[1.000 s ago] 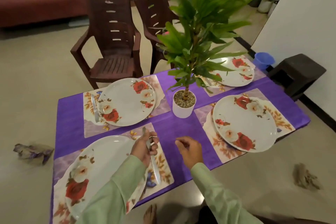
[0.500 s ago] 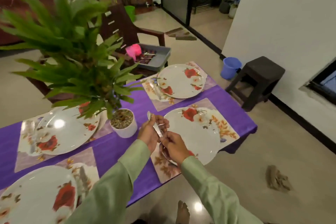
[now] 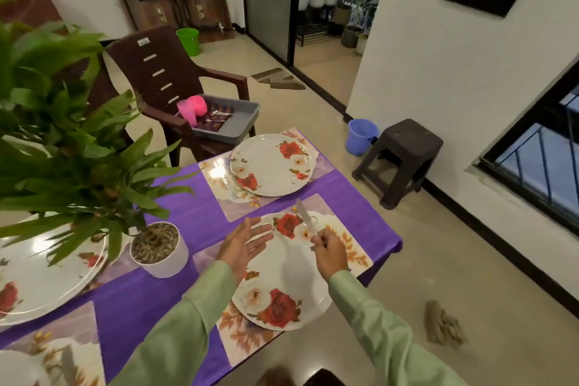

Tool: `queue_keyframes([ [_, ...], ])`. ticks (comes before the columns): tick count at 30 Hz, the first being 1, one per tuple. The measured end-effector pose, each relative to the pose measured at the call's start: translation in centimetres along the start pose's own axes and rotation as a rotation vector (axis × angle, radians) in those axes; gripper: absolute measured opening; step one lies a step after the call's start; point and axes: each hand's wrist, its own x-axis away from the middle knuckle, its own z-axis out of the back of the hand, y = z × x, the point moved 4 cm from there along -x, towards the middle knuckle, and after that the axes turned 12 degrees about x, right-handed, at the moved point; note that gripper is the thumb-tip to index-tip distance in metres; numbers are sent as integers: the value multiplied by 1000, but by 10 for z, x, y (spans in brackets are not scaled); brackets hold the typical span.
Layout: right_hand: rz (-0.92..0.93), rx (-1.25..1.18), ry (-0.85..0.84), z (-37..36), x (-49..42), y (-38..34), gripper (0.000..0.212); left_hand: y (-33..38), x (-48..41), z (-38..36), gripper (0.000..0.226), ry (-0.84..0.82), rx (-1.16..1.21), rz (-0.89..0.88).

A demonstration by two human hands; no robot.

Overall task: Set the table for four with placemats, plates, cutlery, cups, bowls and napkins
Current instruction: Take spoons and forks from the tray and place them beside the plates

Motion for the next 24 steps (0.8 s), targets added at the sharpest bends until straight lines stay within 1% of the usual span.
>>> queue_keyframes([
  [7,-52,156,2,17,-62,43,11,-11,-25,-16,38,50,-10,-14],
  [11,-21,276,-79,11,-95,73,23,-25,-35,-27,37,145,3,-22],
  [15,73,451,-202,1,-112,99,28,-42,-43,-40,36,265,18,-47],
  [19,178,586,-254,-2,-115,113,38,-49,-43,-59,35,332,14,-57],
  [24,240,767,-279,0,-118,111,46,-50,-39,-63,34,376,1,-68],
])
